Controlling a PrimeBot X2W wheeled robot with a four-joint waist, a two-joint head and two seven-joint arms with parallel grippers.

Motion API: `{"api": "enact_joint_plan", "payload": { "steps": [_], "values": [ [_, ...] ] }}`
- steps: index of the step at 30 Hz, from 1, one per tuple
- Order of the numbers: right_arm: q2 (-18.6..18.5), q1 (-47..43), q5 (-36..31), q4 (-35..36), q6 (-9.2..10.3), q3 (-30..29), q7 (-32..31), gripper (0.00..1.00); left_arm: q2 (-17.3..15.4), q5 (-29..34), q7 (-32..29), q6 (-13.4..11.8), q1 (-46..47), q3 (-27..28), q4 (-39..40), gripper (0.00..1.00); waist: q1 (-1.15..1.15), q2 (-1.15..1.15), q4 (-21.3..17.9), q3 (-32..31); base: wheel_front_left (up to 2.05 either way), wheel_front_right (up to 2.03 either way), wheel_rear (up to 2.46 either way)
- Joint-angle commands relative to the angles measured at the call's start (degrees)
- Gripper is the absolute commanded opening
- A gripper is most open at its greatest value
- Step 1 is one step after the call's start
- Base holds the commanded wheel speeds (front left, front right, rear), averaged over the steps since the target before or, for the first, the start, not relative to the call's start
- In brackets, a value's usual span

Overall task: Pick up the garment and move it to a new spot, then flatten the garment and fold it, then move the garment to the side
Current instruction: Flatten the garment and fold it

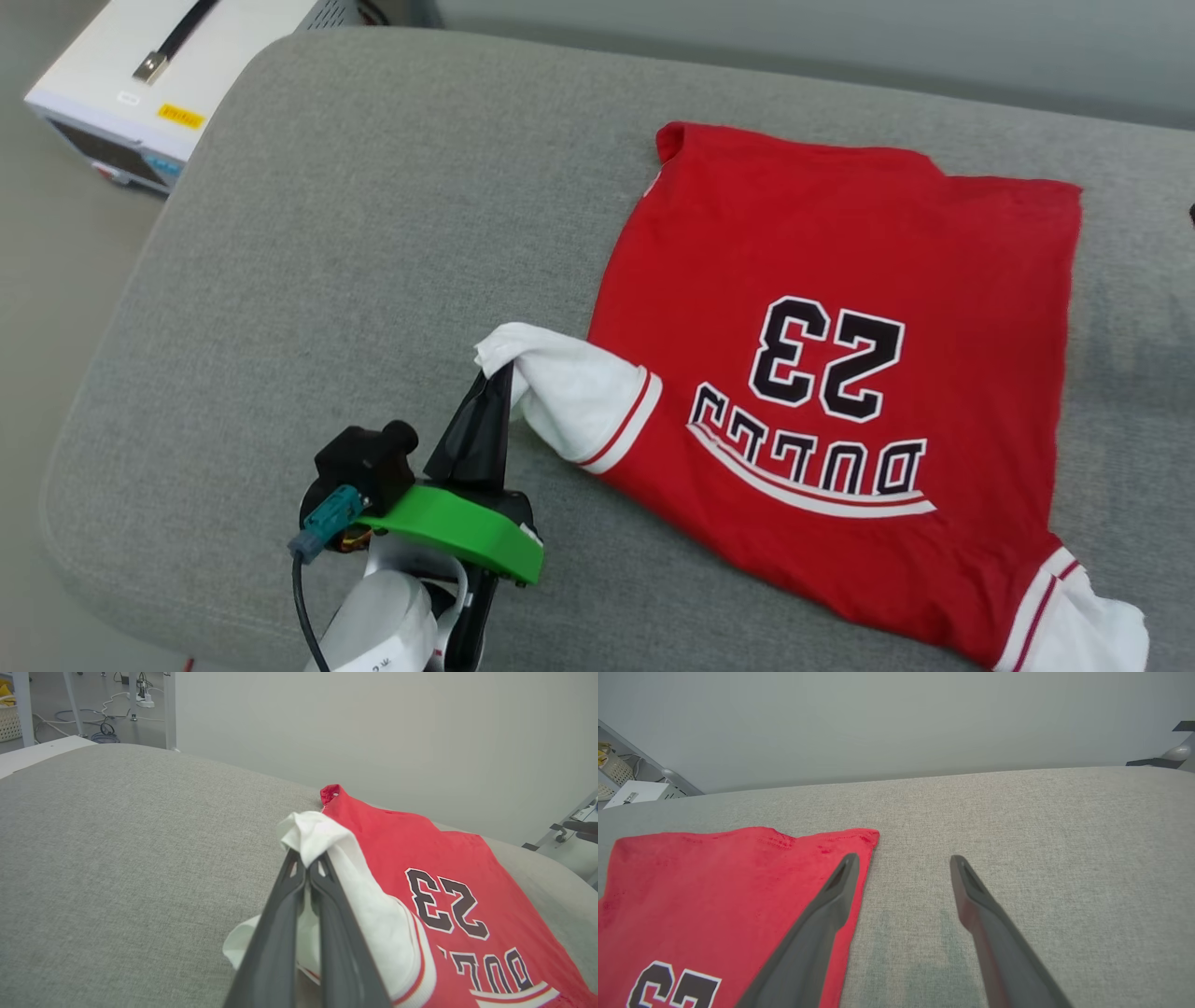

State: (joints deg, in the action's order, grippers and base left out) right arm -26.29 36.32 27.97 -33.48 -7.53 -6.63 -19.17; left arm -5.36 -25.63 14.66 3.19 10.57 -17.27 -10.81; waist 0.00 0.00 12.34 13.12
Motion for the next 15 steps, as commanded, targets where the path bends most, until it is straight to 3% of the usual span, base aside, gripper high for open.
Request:
{"api": "enact_joint_plan", "payload": {
  "steps": [1, 9, 15],
  "values": [
    [-1.2, 3.0, -0.1, -1.9, 0.04, 0.8, -1.8, 1.00, 0.6, 1.0, 0.3, 0.6, 1.5, 0.2, 0.6, 0.00, 0.00, 0.00, 5.7, 6.3, 0.00, 0.00, 0.00],
    [-5.1, 14.1, 0.6, -9.0, 0.04, 5.3, -12.9, 1.00, 2.2, 2.9, 0.3, 2.2, 3.7, -0.2, 3.1, 0.00, 0.00, 0.00, 8.8, 11.0, 0.00, 0.00, 0.00],
    [-5.0, 17.8, 0.8, -13.1, 0.04, 8.8, -18.1, 1.00, 2.4, 3.0, 0.3, 2.4, 4.7, -0.9, 4.5, 0.00, 0.00, 0.00, 9.5, 13.8, 0.00, 0.00, 0.00]
  ]
}}
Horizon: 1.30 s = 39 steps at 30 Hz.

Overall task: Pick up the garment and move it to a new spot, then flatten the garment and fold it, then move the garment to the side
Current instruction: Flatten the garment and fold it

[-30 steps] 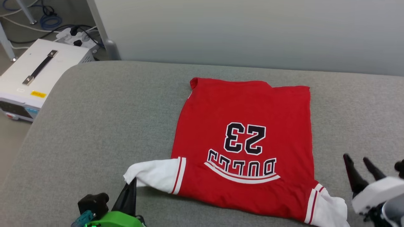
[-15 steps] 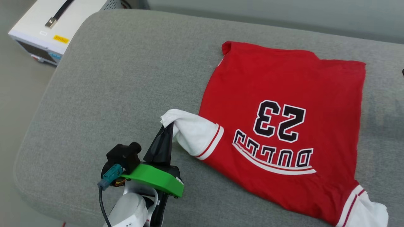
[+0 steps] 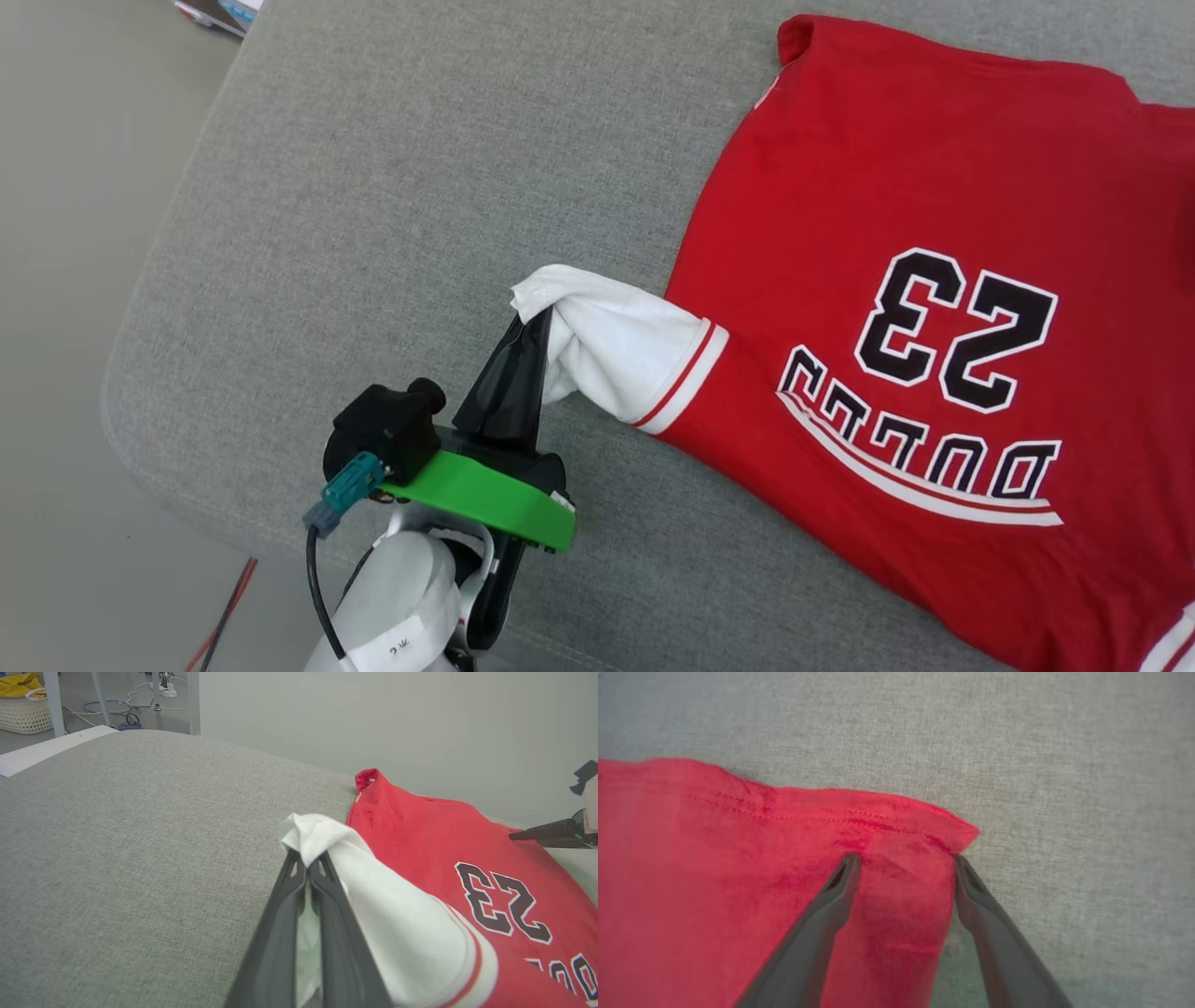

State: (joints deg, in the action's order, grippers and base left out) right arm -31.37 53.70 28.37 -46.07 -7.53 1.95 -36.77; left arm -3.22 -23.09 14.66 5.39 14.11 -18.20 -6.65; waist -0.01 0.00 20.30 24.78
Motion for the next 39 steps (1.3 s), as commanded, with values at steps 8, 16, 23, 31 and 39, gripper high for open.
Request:
{"api": "enact_joint_plan", "payload": {
  "steps": [8, 16, 23, 31, 39],
  "values": [
    [2.3, -1.4, 0.9, -8.3, 0.04, 2.3, -14.1, 0.43, 0.3, -0.5, 0.3, -1.1, 1.1, -0.9, 1.2, 0.00, 0.01, 0.00, 1.3, 2.2, 0.00, 0.00, 0.00],
    [0.9, 1.8, -1.0, -7.2, 0.04, 0.8, -15.0, 0.00, 0.3, -0.3, 0.3, -1.7, 0.1, -0.1, 0.6, 0.00, 0.01, 0.00, -0.2, -1.2, 0.00, 0.00, 0.00],
    [-1.5, 1.4, -1.9, -3.3, 0.04, 0.7, -12.8, 0.00, 0.3, 1.3, 0.3, -1.1, -2.8, 2.6, -1.6, 0.00, 0.01, 0.00, -3.8, -7.9, 0.00, 0.00, 0.00],
    [-3.8, -11.2, 1.7, 8.2, 0.04, 2.3, -11.2, 0.00, -1.0, 2.5, 0.3, -0.6, -6.8, 7.2, -3.2, 0.00, 0.01, 0.00, -10.8, -14.8, 0.00, 0.00, 0.00],
    [-2.3, -32.5, 4.0, 22.6, 0.04, -4.8, -9.8, 0.00, -3.2, 2.6, 0.3, -0.5, -10.7, 10.1, -4.7, 0.00, 0.01, 0.00, -18.5, -19.7, 0.00, 0.00, 0.00]
  ]
}}
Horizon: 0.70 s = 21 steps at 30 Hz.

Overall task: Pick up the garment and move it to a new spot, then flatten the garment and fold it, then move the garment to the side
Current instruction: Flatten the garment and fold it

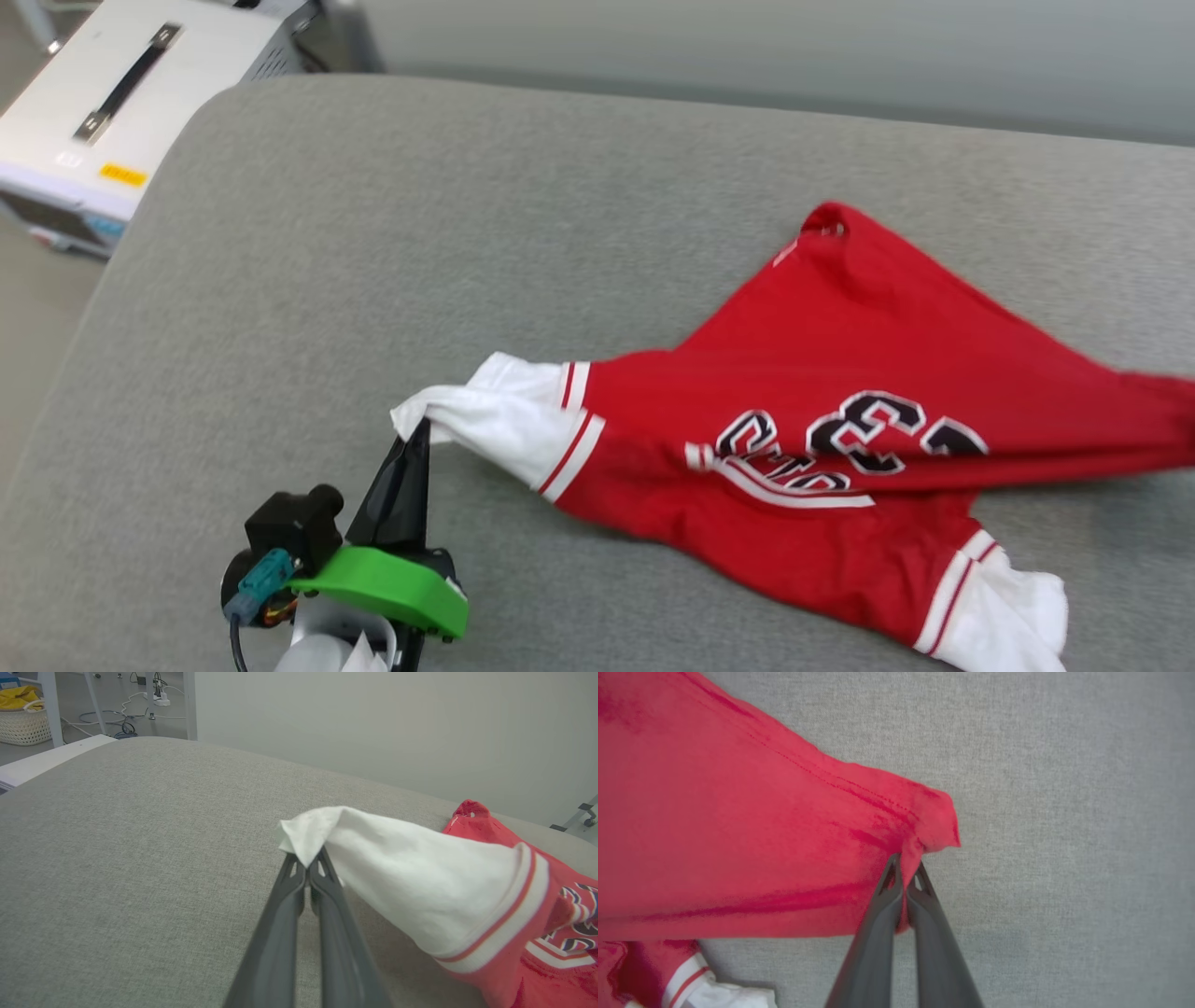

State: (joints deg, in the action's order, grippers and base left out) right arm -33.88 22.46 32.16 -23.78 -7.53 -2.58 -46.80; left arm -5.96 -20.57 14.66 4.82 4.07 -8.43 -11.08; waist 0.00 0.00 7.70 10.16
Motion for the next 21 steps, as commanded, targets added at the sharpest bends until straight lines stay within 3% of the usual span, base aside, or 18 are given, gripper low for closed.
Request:
{"api": "enact_joint_plan", "payload": {
  "steps": [1, 7, 8, 10, 12, 13, 14, 15, 21],
  "values": [
    [0.9, -3.8, 0.1, 2.0, 0.04, -1.7, 0.3, 0.00, -0.7, 0.1, 0.3, 0.1, -1.0, 0.4, -0.4, 0.00, 0.00, 0.00, -6.6, -5.4, 0.00, 0.00, 0.00],
    [8.6, -20.5, -2.3, 12.9, 0.04, -10.5, -0.2, 0.00, -1.9, -0.5, -0.7, -0.1, -2.5, 0.7, -1.3, 0.00, 0.00, 0.00, -10.4, -7.0, 0.00, 0.00, 0.00],
    [14.3, -27.9, -4.1, 17.3, 0.04, -13.5, -0.7, 0.00, -2.2, -0.8, -1.1, -0.1, -3.0, 0.7, -1.8, 0.00, 0.00, 0.00, -11.7, -7.2, 0.00, 0.00, 0.00],
    [18.3, -31.8, -4.6, 19.2, 0.04, -14.3, -1.5, 0.00, -2.5, -1.1, -1.5, -0.1, -3.3, 0.7, -1.9, 0.00, 0.00, 0.00, -12.4, -7.3, 0.00, 0.00, 0.00],
    [26.3, -37.2, -5.6, 20.4, 0.04, -15.4, -0.8, 0.00, -3.2, -1.5, -2.5, -0.2, -3.5, 0.6, -1.7, 0.00, 0.00, 0.00, -13.4, -6.6, 0.00, 0.00, 0.00],
    [27.0, -37.2, -5.3, 20.4, 0.04, -15.9, -0.1, 0.18, -3.3, -1.5, -2.6, -0.2, -3.4, 0.6, -1.7, 0.00, 0.00, 0.00, -13.4, -6.6, 0.00, 0.00, 0.00],
    [27.6, -37.0, -5.1, 20.5, 0.04, -16.5, 1.1, 0.82, -3.3, -1.6, -2.7, -0.2, -3.4, 0.6, -1.6, 0.00, 0.00, 0.00, -13.5, -6.4, 0.00, 0.00, 0.00],
    [27.9, -36.8, -5.1, 20.7, 0.04, -16.9, 2.3, 1.00, -3.4, -1.6, -2.8, -0.2, -3.3, 0.5, -1.6, 0.00, 0.00, 0.00, -13.4, -6.3, 0.00, 0.00, 0.00],
    [28.4, -33.2, -5.3, 23.1, 0.04, -18.4, 17.9, 1.00, -3.3, -1.7, -3.1, -0.2, -2.5, -0.2, -1.5, 0.00, 0.00, 0.00, -12.5, -5.6, 0.00, 0.00, 0.00]
  ]
}}
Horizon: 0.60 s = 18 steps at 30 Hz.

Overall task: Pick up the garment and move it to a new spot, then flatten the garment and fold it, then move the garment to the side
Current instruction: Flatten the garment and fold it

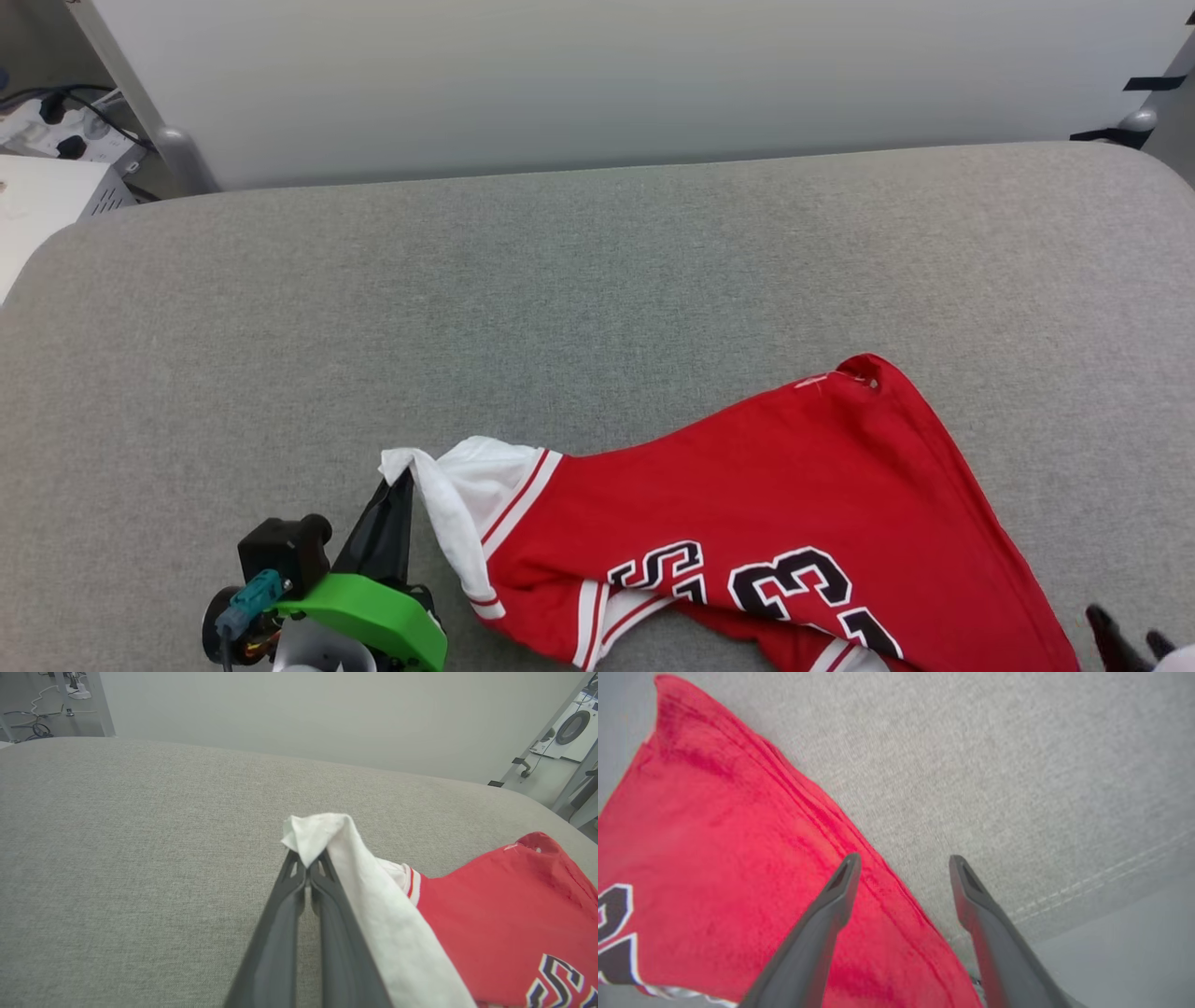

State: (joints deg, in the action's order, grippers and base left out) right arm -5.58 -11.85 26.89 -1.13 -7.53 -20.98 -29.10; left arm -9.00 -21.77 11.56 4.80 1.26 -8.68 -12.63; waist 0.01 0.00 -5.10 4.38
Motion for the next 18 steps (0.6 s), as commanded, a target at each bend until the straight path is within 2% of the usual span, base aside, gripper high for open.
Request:
{"api": "enact_joint_plan", "payload": {
  "steps": [1, 6, 9, 11, 14, 18],
  "values": [
    [-0.2, 2.2, -0.3, 0.7, 0.04, 0.3, 4.1, 1.00, -0.2, -0.5, -0.1, -0.2, 0.6, -0.1, 0.0, 0.00, -0.01, 0.00, 0.6, 0.4, 0.00, 0.00, 0.00],
    [-3.0, 7.3, -1.3, -0.6, 0.04, 4.2, 18.5, 1.00, 0.3, -0.5, 0.2, -0.3, 1.7, -0.6, 0.4, 0.00, -0.01, 0.00, 1.8, 1.7, 0.00, 0.00, 0.00],
    [-5.1, 10.7, -1.2, -2.5, 0.04, 7.4, 22.3, 1.00, 0.6, -0.4, 0.8, -0.1, 2.7, -1.0, 0.7, 0.00, -0.01, 0.00, 2.6, 2.7, 0.00, 0.00, 0.00],
    [-6.9, 13.7, -0.6, -4.2, 0.04, 9.8, 22.6, 1.00, 0.8, -0.3, 1.0, -0.1, 3.4, -1.3, 0.6, 0.00, -0.01, 0.00, 3.2, 3.5, 0.00, 0.00, 0.00],
    [-11.3, 18.9, 1.0, -6.2, 0.04, 15.0, 19.4, 1.00, 1.2, 0.0, 1.2, 0.0, 4.7, -2.0, 0.5, 0.00, -0.01, 0.00, 4.3, 4.7, 0.00, 0.00, 0.00],
    [-18.1, 25.1, 5.3, -8.7, 0.04, 22.6, 8.5, 1.00, 1.8, 0.3, 1.7, 0.2, 6.5, -3.0, 0.4, 0.00, -0.01, 0.00, 5.8, 6.4, 0.00, 0.00, 0.00]
  ]
}}
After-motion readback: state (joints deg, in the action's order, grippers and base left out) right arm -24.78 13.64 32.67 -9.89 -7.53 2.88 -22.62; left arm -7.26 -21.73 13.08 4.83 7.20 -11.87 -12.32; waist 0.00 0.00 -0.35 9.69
